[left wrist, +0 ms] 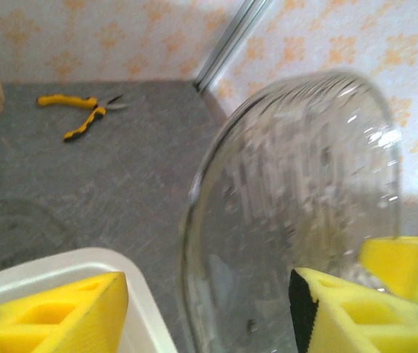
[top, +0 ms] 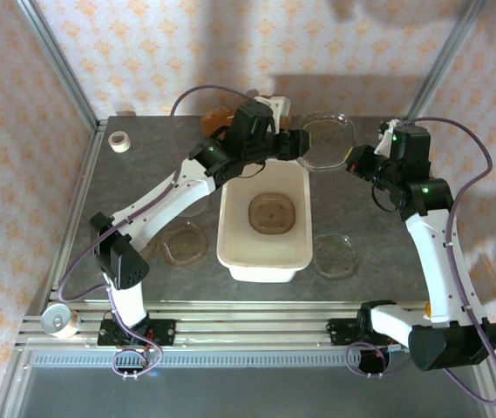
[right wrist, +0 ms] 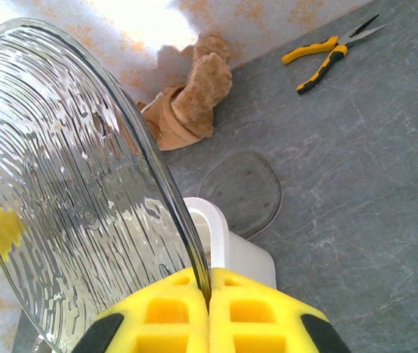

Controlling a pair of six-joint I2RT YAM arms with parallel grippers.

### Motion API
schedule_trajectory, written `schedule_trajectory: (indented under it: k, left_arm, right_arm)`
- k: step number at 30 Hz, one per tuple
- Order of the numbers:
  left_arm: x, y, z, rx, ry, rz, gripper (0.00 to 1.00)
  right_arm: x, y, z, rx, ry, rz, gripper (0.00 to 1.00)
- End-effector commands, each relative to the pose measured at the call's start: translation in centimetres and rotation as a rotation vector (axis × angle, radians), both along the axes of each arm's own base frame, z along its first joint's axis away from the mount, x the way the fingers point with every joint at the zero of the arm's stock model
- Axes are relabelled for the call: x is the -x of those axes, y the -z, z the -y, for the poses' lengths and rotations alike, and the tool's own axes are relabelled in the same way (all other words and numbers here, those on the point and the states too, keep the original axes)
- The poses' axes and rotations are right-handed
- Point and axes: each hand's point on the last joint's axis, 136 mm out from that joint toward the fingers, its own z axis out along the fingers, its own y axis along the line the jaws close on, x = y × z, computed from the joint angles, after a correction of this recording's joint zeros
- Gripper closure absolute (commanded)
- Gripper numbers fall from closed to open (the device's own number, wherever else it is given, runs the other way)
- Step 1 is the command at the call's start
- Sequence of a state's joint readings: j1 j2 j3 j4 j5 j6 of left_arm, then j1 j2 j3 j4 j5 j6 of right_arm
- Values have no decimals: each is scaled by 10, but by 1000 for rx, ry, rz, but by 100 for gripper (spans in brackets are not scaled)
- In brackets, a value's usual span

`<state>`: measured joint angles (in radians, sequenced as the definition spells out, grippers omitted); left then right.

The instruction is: Place the plates into the plastic bin on the countertop

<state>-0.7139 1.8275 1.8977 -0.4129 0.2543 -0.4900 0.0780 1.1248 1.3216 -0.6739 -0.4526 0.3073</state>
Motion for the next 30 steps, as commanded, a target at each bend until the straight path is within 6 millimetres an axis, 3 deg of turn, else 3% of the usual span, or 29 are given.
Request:
schedule_trajectory:
  k: [1, 11, 30]
  left_arm:
    - [5, 1, 1, -4, -11, -38, 46]
    - [9, 1, 4, 4, -7, -45, 68]
    - [13, 5, 3, -19, -12, -50, 95]
  right_arm:
    - [3, -11, 1, -4, 13, 41, 100]
    - [5, -3, 2, 3, 20, 22, 100]
    - [11, 5, 0, -17, 20, 5, 100]
